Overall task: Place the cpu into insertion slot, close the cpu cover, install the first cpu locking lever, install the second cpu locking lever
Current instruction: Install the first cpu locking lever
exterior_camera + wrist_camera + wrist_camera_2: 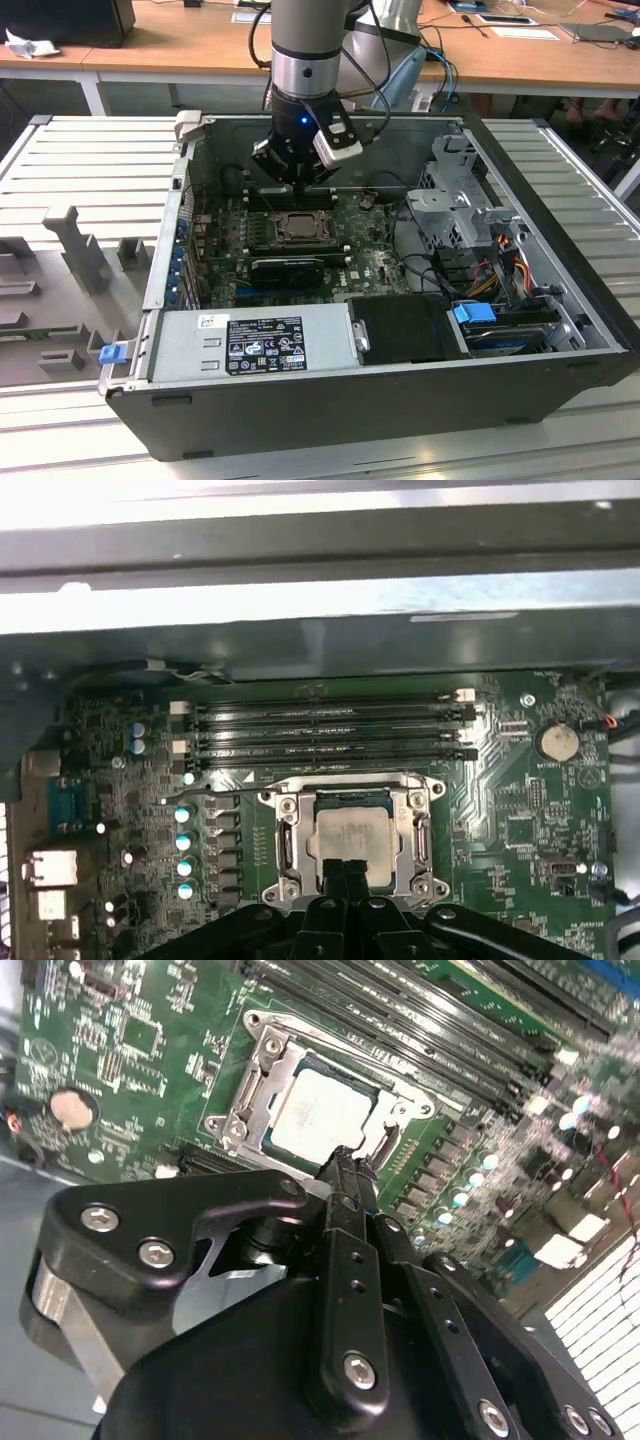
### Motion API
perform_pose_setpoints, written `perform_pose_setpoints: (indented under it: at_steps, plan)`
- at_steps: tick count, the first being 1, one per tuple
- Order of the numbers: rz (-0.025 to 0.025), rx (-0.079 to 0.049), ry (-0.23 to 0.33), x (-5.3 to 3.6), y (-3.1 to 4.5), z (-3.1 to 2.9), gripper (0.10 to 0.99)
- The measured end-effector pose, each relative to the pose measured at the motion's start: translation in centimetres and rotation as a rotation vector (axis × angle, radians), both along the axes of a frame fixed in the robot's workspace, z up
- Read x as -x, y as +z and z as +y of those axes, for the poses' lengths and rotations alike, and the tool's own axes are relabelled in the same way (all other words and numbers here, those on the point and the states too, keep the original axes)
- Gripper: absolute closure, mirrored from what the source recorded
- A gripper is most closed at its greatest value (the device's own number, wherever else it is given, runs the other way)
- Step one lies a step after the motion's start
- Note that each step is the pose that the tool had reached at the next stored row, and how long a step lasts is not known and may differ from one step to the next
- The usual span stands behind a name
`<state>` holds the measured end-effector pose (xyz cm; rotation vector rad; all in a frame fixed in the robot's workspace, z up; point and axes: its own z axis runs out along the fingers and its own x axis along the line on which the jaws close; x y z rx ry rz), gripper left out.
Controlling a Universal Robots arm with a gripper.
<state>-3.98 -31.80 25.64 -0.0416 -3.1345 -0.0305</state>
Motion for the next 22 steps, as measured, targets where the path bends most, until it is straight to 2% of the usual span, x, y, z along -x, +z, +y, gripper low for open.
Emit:
perform_pose_setpoints:
  at_steps: [2, 5, 9, 11, 12, 13, 14, 15, 16, 22]
  plan:
    - [-0.0002, -0.001, 0.029, 0.08, -0.02, 0.0, 0.98]
    - [0.0, -0.003, 0.031, 1.26, -0.02, 0.0, 0.98]
    - [0.0, -0.007, 0.031, 1.87, 0.19, 0.0, 0.98]
    - [0.0005, -0.019, 0.031, 2.17, 0.41, 0.0, 0.98]
    - [0.0023, -0.03, 0.031, 2.41, 0.49, 0.0, 0.98]
    - [0.005, -0.034, 0.031, 2.47, 0.52, 0.0, 0.98]
    - [0.0091, -0.036, 0.031, 2.5, 0.54, 0.0, 0.98]
    - [0.0175, -0.041, 0.031, 2.6, 0.53, 0.01, 0.98]
    - [0.0202, -0.041, 0.031, 2.71, 0.55, 0.0, 0.98]
    - [0.0207, -0.042, 0.033, 4.56, 0.5, 0.0, 0.98]
